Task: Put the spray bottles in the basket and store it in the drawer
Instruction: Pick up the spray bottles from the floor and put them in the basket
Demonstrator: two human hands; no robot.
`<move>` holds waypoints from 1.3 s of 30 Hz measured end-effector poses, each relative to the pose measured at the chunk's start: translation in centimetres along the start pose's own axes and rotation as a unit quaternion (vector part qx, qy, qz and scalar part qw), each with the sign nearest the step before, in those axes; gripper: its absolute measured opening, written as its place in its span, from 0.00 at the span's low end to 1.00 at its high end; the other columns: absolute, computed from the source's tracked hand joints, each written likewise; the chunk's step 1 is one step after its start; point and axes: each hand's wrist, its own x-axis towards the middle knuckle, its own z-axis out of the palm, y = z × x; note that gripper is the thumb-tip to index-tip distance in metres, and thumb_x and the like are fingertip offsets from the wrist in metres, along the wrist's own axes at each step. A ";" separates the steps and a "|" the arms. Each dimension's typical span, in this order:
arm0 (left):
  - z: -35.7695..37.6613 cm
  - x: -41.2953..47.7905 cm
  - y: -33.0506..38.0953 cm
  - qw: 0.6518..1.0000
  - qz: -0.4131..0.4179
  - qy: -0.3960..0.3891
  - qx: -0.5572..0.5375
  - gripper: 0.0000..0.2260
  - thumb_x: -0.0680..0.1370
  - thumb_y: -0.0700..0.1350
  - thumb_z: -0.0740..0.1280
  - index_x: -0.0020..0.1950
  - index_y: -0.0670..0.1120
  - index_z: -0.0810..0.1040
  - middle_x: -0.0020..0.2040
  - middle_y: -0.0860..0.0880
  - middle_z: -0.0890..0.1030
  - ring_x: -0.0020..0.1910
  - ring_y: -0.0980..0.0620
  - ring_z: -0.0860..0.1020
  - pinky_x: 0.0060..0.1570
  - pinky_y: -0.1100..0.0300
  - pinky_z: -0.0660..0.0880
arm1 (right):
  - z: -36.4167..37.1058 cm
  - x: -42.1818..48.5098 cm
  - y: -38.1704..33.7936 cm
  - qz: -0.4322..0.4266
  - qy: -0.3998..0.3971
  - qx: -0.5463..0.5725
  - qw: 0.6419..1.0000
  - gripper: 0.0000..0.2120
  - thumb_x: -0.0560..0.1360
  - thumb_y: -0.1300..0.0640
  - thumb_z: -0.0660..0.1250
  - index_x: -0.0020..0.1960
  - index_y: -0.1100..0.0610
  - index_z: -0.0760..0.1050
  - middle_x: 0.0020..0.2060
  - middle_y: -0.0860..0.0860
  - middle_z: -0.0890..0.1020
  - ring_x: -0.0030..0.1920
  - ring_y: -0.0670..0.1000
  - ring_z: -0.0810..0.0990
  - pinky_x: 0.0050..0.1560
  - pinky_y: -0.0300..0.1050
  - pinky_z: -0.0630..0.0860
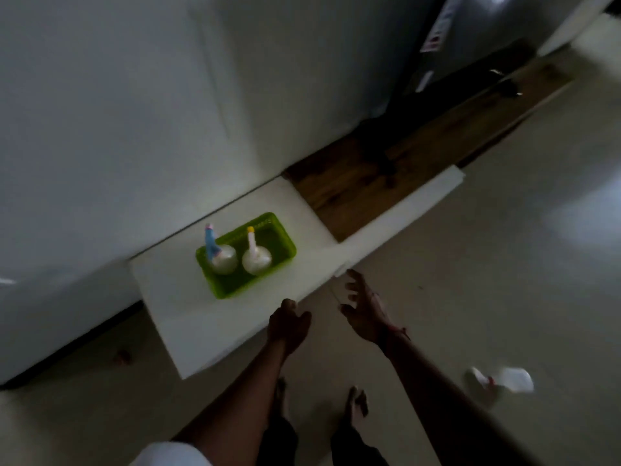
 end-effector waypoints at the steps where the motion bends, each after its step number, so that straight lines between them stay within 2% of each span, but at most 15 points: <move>1: 1.5 -0.7 1.1 1.000 0.008 -0.014 0.004 0.21 0.76 0.51 0.65 0.66 0.44 0.70 0.64 0.42 0.76 0.62 0.43 0.75 0.59 0.55 0.72 | -1.3 -1.3 1.2 0.003 0.017 0.003 1.000 0.36 0.75 0.64 0.69 0.76 0.50 0.54 0.69 0.56 0.72 0.66 0.56 0.73 0.62 0.51 0.74; 5: 7.7 -3.2 5.0 0.997 0.049 -0.033 0.050 0.21 0.75 0.50 0.65 0.66 0.45 0.71 0.63 0.42 0.77 0.62 0.43 0.75 0.59 0.54 0.72 | -5.9 -6.4 7.2 0.035 0.077 0.030 0.996 0.34 0.74 0.63 0.70 0.74 0.51 0.57 0.65 0.57 0.74 0.60 0.55 0.77 0.54 0.45 0.76; 10: 17.0 -6.1 8.2 0.989 0.089 -0.037 0.112 0.19 0.74 0.51 0.66 0.63 0.46 0.73 0.61 0.44 0.79 0.60 0.44 0.76 0.55 0.57 0.71 | -11.2 -11.7 17.0 0.090 0.122 0.046 0.987 0.33 0.74 0.62 0.70 0.73 0.51 0.59 0.63 0.56 0.76 0.58 0.55 0.78 0.58 0.54 0.78; 15: 27.6 -10.2 9.9 0.981 0.101 -0.045 0.158 0.18 0.73 0.50 0.67 0.60 0.45 0.74 0.59 0.43 0.80 0.59 0.43 0.77 0.53 0.58 0.71 | -16.1 -16.9 28.0 0.133 0.152 0.094 0.975 0.33 0.74 0.63 0.70 0.74 0.52 0.60 0.63 0.56 0.77 0.56 0.54 0.79 0.53 0.45 0.77; 18: 34.6 -12.8 10.7 0.975 0.103 -0.066 0.184 0.17 0.74 0.49 0.67 0.59 0.44 0.75 0.58 0.42 0.81 0.58 0.43 0.77 0.52 0.57 0.72 | -18.9 -20.1 34.4 0.158 0.174 0.118 0.965 0.32 0.73 0.65 0.69 0.73 0.55 0.61 0.62 0.57 0.76 0.52 0.51 0.77 0.55 0.47 0.77; 22: 41.4 -15.1 11.3 0.964 0.125 -0.087 0.219 0.16 0.74 0.49 0.67 0.59 0.44 0.75 0.56 0.42 0.81 0.57 0.43 0.78 0.52 0.57 0.72 | -21.8 -23.2 41.1 0.190 0.187 0.112 0.957 0.30 0.73 0.66 0.68 0.72 0.56 0.63 0.63 0.58 0.76 0.58 0.55 0.77 0.55 0.45 0.74; 24: 44.0 -15.8 11.7 0.959 0.134 -0.097 0.230 0.16 0.74 0.49 0.68 0.59 0.45 0.75 0.55 0.42 0.81 0.55 0.44 0.79 0.51 0.57 0.72 | -23.2 -24.1 43.8 0.211 0.186 0.105 0.954 0.30 0.73 0.65 0.68 0.72 0.55 0.63 0.64 0.57 0.76 0.61 0.56 0.77 0.58 0.47 0.75; 27: 47.2 -15.7 12.5 0.955 0.135 -0.108 0.240 0.16 0.73 0.49 0.68 0.59 0.45 0.75 0.53 0.44 0.81 0.54 0.45 0.79 0.50 0.58 0.72 | -24.9 -24.2 47.1 0.229 0.184 0.090 0.952 0.30 0.73 0.63 0.68 0.72 0.55 0.63 0.64 0.56 0.76 0.60 0.58 0.78 0.60 0.52 0.76; 31: 51.5 -14.0 13.9 0.951 0.139 -0.123 0.247 0.17 0.73 0.49 0.68 0.59 0.45 0.75 0.49 0.46 0.80 0.51 0.45 0.78 0.46 0.60 0.69 | -26.6 -22.9 51.3 0.244 0.168 0.072 0.952 0.30 0.72 0.62 0.68 0.72 0.53 0.62 0.65 0.55 0.76 0.59 0.58 0.78 0.58 0.52 0.76; 34: 55.5 -11.8 15.2 0.948 0.138 -0.135 0.251 0.17 0.73 0.49 0.67 0.60 0.45 0.75 0.52 0.44 0.81 0.53 0.44 0.78 0.49 0.58 0.72 | -27.7 -20.8 54.9 0.245 0.140 0.026 0.959 0.31 0.73 0.61 0.67 0.72 0.50 0.61 0.66 0.55 0.75 0.60 0.58 0.77 0.58 0.52 0.77; 39: 63.0 -6.7 16.6 0.946 0.132 -0.150 0.256 0.18 0.72 0.50 0.66 0.60 0.47 0.75 0.52 0.45 0.81 0.54 0.45 0.78 0.51 0.57 0.73 | -29.5 -15.9 61.4 0.243 0.091 -0.087 0.962 0.29 0.75 0.63 0.63 0.72 0.49 0.60 0.64 0.52 0.73 0.55 0.56 0.78 0.49 0.48 0.76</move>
